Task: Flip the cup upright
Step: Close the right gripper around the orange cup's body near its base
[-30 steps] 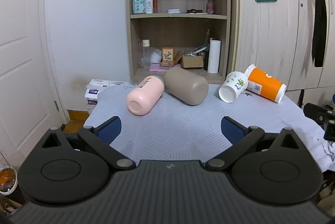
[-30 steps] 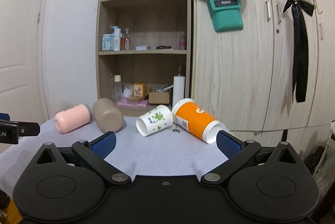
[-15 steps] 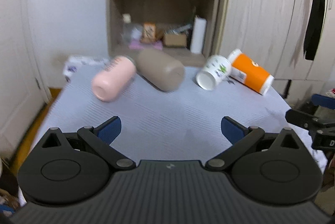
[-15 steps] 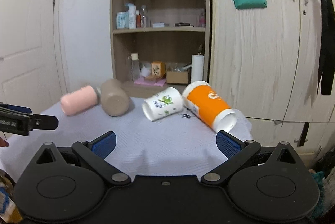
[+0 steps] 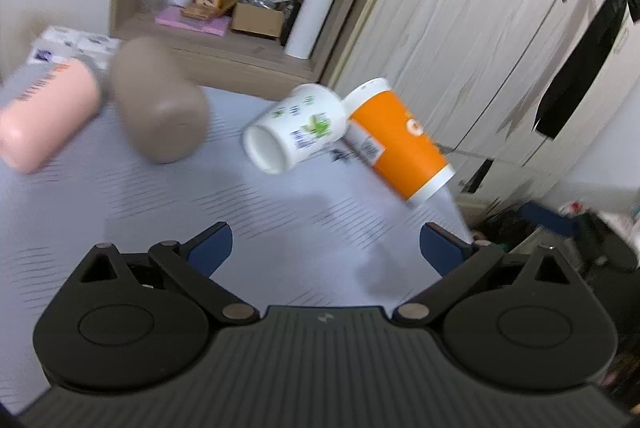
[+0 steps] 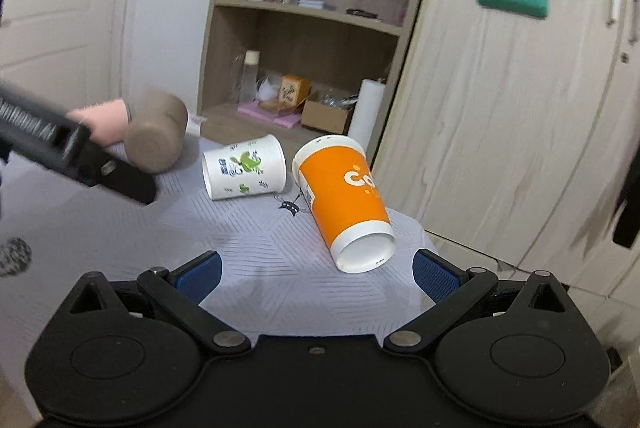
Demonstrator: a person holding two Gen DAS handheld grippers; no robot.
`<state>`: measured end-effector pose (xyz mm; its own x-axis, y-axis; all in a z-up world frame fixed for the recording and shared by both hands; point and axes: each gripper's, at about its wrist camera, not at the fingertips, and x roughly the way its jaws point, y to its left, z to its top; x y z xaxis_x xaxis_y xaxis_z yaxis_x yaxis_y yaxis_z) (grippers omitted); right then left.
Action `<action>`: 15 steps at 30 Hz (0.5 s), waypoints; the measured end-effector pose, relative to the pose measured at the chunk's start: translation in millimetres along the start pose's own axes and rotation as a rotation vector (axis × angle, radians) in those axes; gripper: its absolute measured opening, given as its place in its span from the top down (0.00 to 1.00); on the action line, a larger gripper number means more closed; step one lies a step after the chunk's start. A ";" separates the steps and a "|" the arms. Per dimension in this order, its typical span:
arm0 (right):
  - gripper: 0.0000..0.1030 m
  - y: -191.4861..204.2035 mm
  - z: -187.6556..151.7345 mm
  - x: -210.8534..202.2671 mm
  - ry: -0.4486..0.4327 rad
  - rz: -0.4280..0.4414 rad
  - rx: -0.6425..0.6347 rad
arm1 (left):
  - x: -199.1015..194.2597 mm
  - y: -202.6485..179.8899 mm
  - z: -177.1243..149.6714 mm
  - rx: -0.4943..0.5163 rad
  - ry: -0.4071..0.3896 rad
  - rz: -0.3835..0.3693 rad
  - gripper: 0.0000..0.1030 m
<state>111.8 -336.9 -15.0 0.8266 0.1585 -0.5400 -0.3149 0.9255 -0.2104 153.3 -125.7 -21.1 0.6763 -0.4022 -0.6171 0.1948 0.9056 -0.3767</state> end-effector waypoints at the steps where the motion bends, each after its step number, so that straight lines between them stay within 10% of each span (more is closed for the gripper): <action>1: 0.00 -2.8 1.3 5.8 0.002 0.005 -0.007 | 6.5 -5.0 2.3 -0.013 -0.003 -0.002 0.03; 15: 0.11 -30.1 12.1 85.9 0.045 0.027 -0.136 | 83.2 -26.9 19.2 -0.197 0.050 -0.148 0.07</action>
<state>197.9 -347.0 -45.2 0.7965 0.1642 -0.5819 -0.3992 0.8656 -0.3022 218.0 -180.9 -49.0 0.6134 -0.5395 -0.5767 0.1435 0.7943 -0.5904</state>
